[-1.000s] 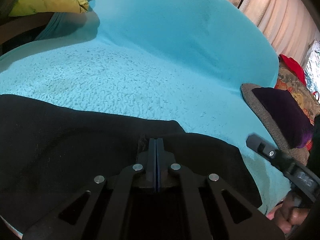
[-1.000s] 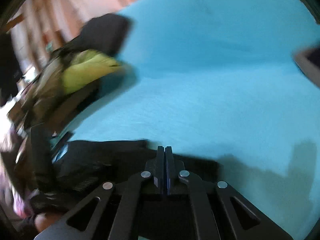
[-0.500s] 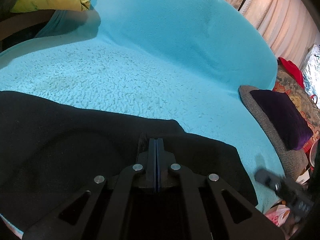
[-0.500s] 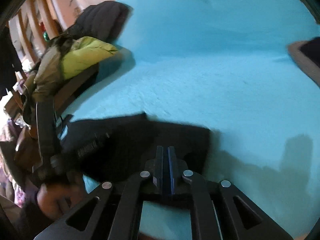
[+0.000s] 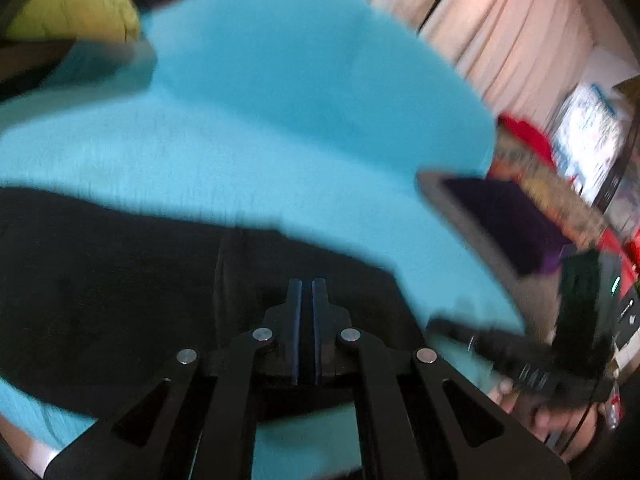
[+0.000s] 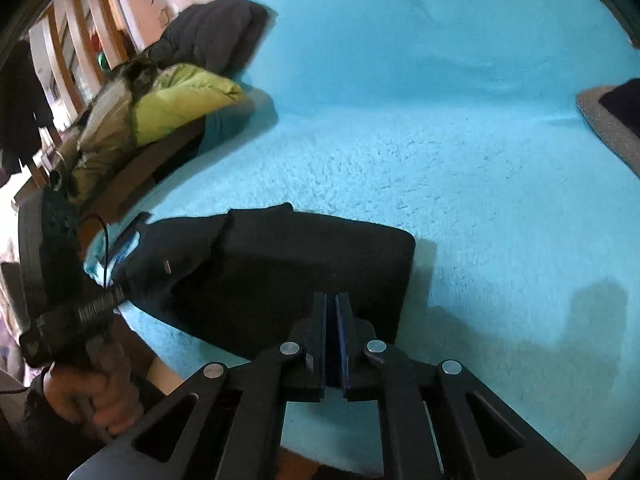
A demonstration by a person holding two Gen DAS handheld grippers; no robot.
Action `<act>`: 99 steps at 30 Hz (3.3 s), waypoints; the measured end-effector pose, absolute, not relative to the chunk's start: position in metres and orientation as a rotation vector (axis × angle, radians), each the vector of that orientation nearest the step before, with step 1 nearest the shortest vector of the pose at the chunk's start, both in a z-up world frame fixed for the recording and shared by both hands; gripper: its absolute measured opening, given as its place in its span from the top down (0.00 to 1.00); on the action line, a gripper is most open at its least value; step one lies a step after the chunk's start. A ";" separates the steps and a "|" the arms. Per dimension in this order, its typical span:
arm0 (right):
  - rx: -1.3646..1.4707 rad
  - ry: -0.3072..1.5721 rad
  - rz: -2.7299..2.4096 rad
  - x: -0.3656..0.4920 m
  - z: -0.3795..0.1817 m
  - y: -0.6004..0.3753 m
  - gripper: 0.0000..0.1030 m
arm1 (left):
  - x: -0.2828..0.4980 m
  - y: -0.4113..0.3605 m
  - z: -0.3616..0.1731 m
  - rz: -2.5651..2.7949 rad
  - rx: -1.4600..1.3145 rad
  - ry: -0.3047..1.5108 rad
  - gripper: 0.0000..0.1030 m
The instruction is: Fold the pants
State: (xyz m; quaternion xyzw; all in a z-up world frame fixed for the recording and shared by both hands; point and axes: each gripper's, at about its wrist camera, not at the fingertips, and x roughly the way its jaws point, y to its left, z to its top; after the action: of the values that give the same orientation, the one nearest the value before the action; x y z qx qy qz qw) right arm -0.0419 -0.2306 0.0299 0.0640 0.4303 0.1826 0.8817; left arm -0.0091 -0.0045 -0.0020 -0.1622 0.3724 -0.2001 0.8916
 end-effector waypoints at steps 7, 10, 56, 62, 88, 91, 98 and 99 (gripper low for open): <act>0.106 0.920 0.420 -0.039 0.022 -0.239 0.88 | 0.001 0.008 -0.016 -0.436 -0.437 0.825 0.99; 0.090 0.804 0.439 -0.052 0.025 -0.249 0.85 | -0.001 0.005 -0.010 -0.454 -0.431 0.807 0.89; 0.334 0.783 0.478 -0.045 0.019 -0.282 0.76 | -0.061 0.236 -0.075 -0.113 -1.350 0.369 0.40; 0.333 0.786 0.480 -0.044 0.019 -0.281 0.74 | -0.055 0.220 -0.057 0.084 -1.022 0.498 0.89; 0.496 0.745 0.406 -0.045 0.013 -0.312 0.72 | -0.041 -0.032 0.057 -0.436 -0.228 0.434 0.93; 0.552 0.737 0.381 -0.045 0.010 -0.322 0.72 | -0.034 -0.050 0.048 -0.448 -0.205 0.486 0.93; 0.663 0.732 0.371 -0.041 0.003 -0.339 0.71 | -0.042 -0.090 0.042 -0.518 -0.144 0.523 0.93; 0.674 0.732 0.370 -0.041 0.002 -0.340 0.71 | -0.041 -0.095 0.040 -0.516 -0.132 0.534 0.93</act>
State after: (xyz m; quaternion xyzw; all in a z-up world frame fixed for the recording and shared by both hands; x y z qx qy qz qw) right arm -0.0407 -0.3405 0.0021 0.3214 0.3492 0.1766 0.8623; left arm -0.0415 -0.0949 0.0400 -0.0643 0.2606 -0.2518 0.9298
